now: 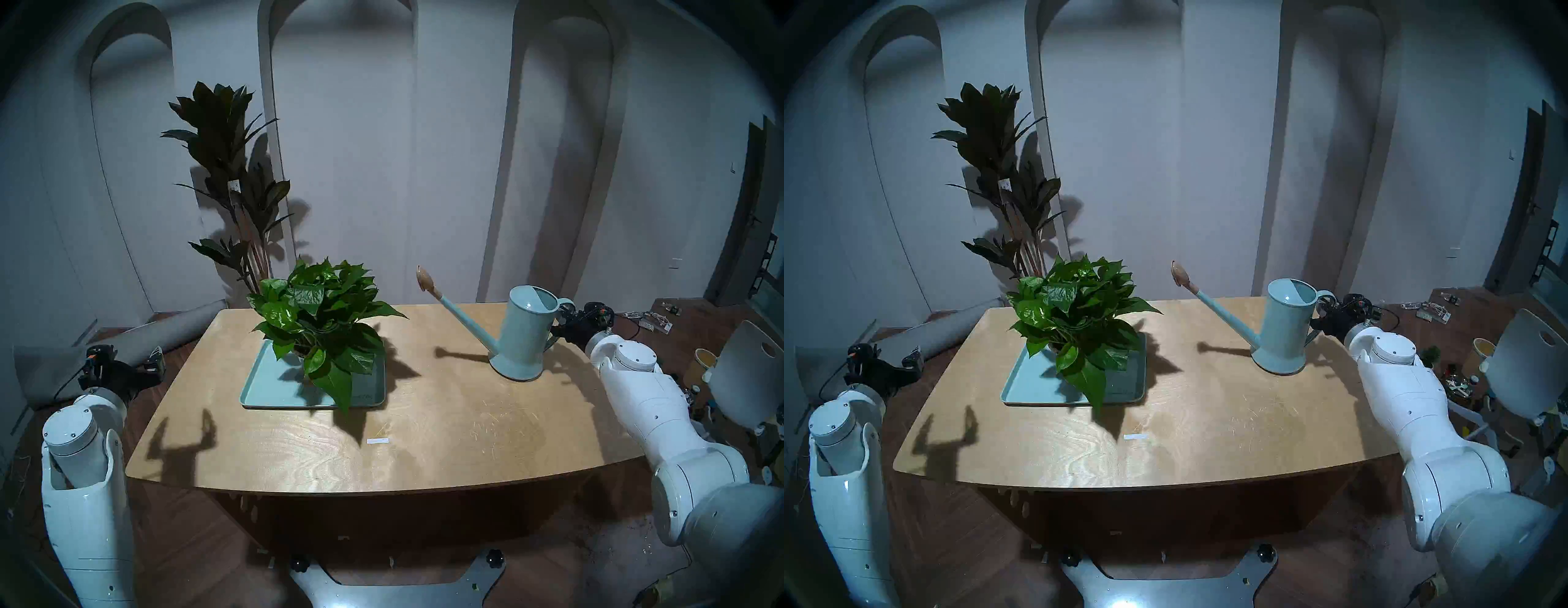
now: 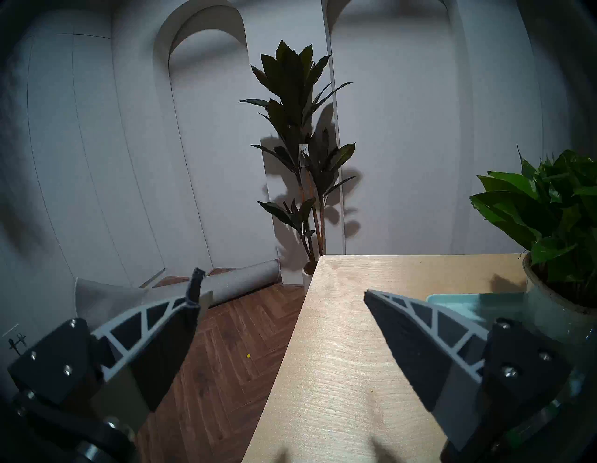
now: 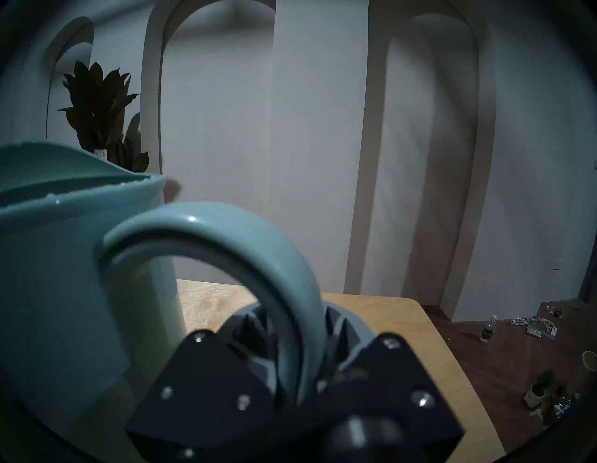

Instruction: Pick up the watering can and pour water into the potted plant, then put the can down

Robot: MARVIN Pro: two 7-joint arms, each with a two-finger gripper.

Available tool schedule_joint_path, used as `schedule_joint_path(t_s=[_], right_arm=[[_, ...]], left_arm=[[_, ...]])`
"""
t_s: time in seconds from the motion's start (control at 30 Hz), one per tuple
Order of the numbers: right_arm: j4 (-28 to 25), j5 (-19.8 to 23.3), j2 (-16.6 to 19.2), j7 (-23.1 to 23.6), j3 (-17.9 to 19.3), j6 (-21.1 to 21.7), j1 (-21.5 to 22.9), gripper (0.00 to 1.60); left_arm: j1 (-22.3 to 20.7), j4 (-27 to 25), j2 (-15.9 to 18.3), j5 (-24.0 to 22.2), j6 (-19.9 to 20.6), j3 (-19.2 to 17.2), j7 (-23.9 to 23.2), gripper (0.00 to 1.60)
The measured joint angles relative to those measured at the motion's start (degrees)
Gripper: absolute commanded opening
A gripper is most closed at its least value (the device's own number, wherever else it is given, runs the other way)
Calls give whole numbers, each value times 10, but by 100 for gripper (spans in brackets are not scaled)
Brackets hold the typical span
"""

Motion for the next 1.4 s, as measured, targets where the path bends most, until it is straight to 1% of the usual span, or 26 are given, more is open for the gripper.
schedule_joint_path(t_s=[0.1,0.47,0.8,1.0,1.2,1.4], right_arm=[[-2,1,-3,2,2,-6,0,0],[-57,21,-17,3,25,-20,-30,0],[-108,40,-29,-4,48,-21,-63,0],[-130,52,-36,-9,62,-20,-78,0],[-147,80,-48,-7,84,-19,-98,0],[-149,125,-64,13,111,-20,-114,0]], left_arm=[[0,0,0,0,0,0,0,160],[0,0,0,0,0,0,0,160],[0,0,0,0,0,0,0,160],[0,0,0,0,0,0,0,160],[0,0,0,0,0,0,0,160],[0,0,0,0,0,0,0,160]])
